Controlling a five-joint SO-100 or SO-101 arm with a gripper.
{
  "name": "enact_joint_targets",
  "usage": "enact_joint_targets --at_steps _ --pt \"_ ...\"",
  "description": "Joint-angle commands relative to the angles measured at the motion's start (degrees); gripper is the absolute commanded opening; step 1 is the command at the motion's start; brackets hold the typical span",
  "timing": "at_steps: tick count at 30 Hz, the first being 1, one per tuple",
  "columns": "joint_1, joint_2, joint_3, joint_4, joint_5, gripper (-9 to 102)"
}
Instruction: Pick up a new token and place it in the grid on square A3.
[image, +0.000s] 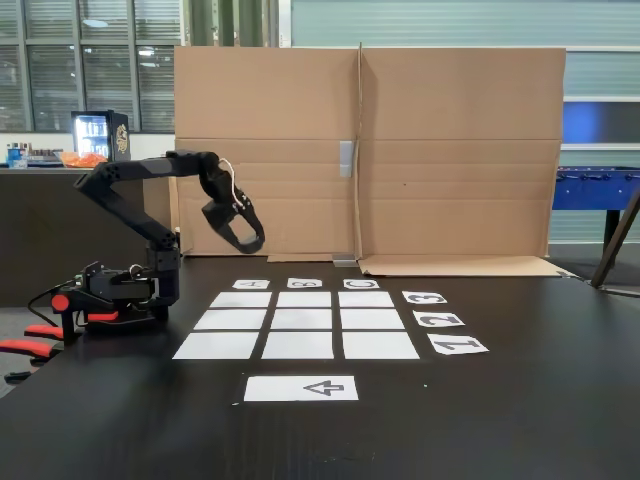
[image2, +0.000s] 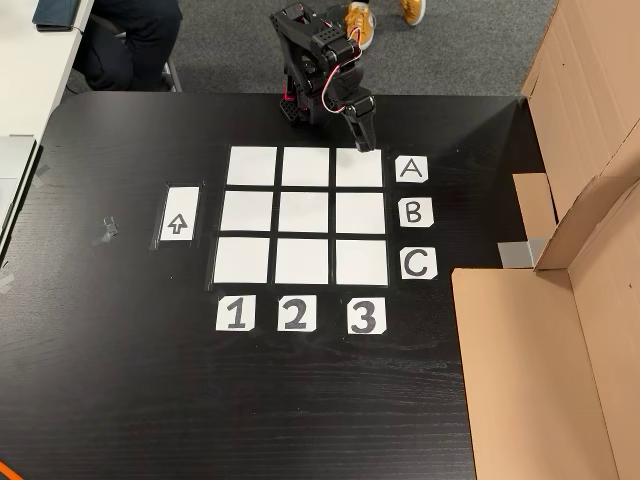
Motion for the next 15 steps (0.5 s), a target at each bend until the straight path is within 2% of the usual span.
enact_joint_targets --at_steps 1,15 --pt "-1.14 1.23 0.88 -0.88 -0.7 11" --pt "2.11 -5.27 7.38 -7.29 -7.65 9"
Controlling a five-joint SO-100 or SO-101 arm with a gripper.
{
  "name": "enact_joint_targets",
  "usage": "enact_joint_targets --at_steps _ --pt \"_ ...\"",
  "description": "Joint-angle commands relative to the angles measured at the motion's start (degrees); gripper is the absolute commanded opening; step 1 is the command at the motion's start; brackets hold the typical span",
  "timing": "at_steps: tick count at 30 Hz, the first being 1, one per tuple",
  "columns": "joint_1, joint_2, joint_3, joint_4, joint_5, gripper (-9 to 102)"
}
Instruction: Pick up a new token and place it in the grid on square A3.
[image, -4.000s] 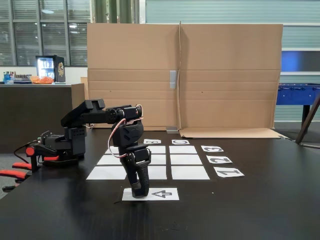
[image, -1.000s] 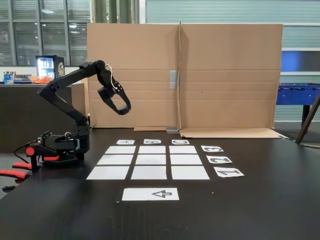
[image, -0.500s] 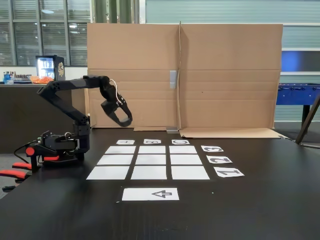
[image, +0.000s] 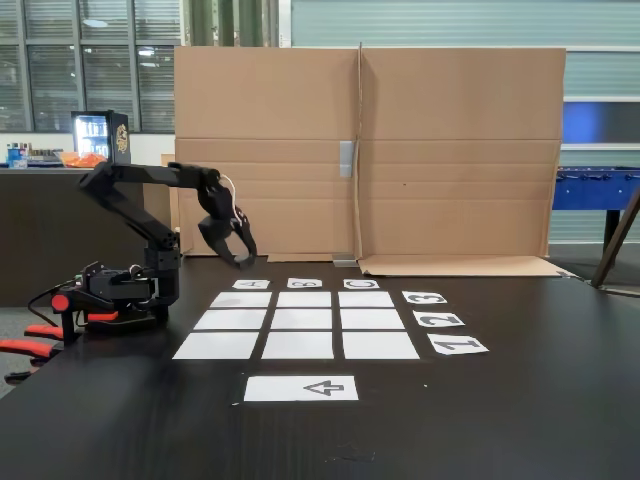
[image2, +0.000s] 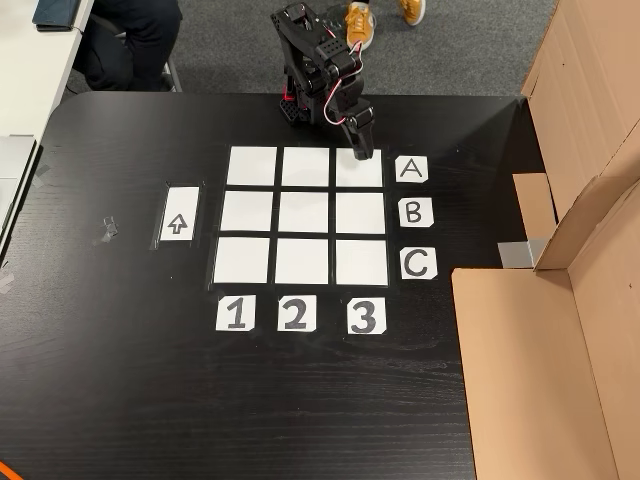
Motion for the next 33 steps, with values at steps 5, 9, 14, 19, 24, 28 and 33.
enact_joint_targets --at_steps 5,9,14,19,24,28,33 --pt "2.81 -2.81 0.09 -2.11 -8.17 8" --pt "3.34 -3.08 1.67 -2.99 -14.06 8" --pt "2.81 -3.16 5.01 -3.69 -19.25 8" --pt "2.99 -4.66 5.27 -2.37 -25.84 8" --pt "3.34 -6.77 5.19 -1.67 -30.5 8" --pt "3.69 -8.17 5.1 -1.67 -32.7 8" --pt "3.34 -10.46 4.48 -1.58 -35.33 7"
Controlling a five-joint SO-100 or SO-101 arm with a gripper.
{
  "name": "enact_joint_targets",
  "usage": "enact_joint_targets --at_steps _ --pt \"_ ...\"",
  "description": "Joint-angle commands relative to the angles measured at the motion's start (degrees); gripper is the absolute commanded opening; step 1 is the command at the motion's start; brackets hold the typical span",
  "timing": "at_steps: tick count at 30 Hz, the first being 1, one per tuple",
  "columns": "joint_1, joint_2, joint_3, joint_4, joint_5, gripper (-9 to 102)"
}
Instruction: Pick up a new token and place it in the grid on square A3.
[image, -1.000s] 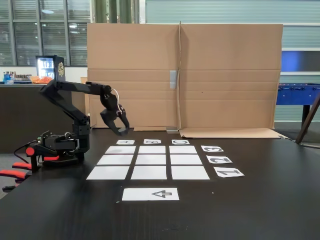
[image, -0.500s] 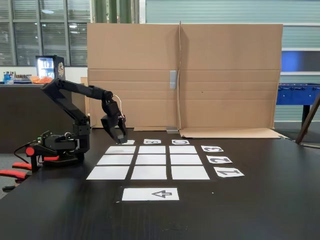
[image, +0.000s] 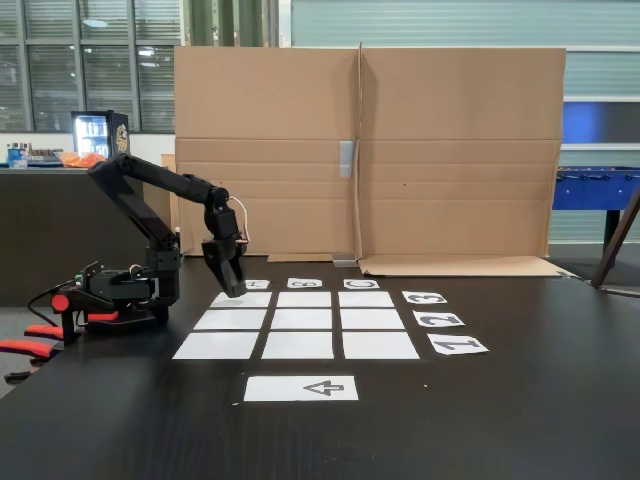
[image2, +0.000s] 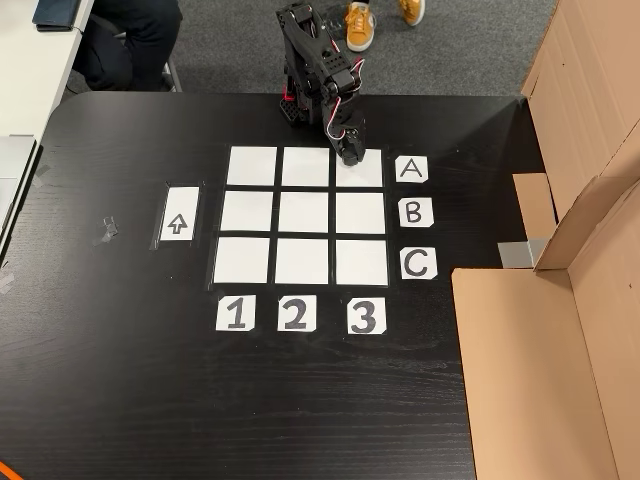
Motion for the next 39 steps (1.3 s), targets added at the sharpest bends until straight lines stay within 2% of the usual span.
enact_joint_targets --at_steps 1,29,35,39 --pt "0.0 -2.02 -0.97 0.44 -1.93 7" --pt "-3.96 -13.62 -8.61 -0.35 -4.22 7" --pt "-3.96 -13.71 -8.61 -0.09 -4.22 9" --pt "-3.78 -13.89 -8.61 0.0 -4.22 14"
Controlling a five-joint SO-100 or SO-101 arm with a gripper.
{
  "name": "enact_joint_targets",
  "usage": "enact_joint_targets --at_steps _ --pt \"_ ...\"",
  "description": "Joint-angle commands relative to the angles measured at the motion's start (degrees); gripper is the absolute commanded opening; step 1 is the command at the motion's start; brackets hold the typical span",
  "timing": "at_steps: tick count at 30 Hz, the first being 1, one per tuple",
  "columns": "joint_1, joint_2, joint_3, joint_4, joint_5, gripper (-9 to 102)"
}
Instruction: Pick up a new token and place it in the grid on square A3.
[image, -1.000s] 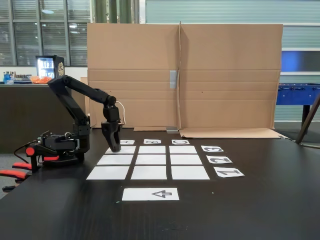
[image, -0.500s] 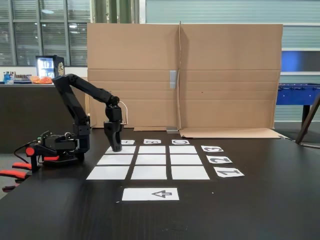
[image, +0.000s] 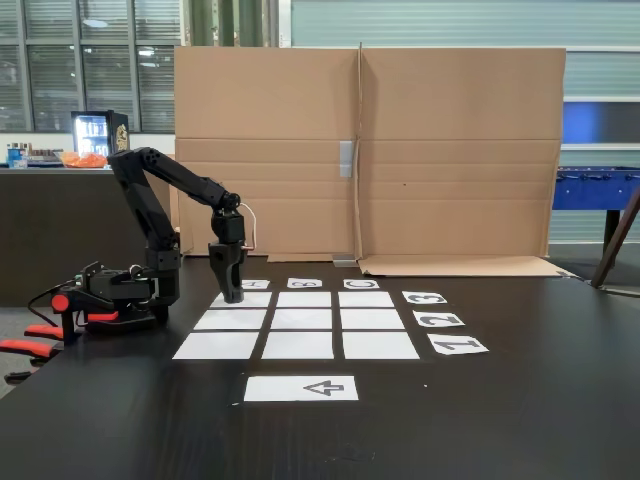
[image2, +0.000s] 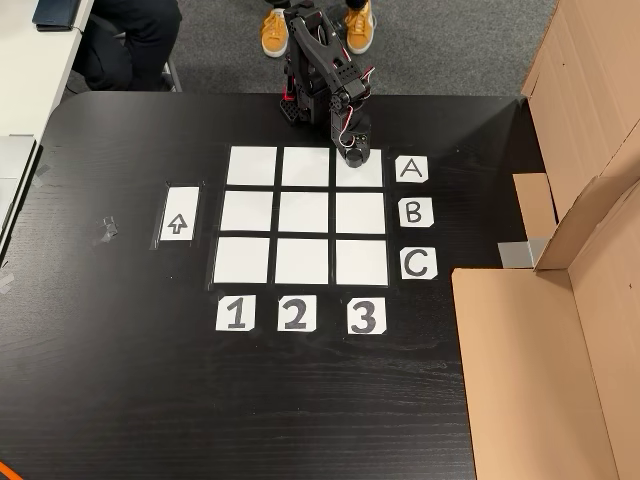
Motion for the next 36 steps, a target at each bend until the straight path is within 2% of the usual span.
enact_joint_targets --at_steps 1,16,36 --pt "-0.18 -0.44 -1.85 0.44 -0.44 15" --pt "1.41 -0.44 -1.32 1.23 0.0 30" --pt "3.52 3.08 -1.14 3.25 0.18 42"
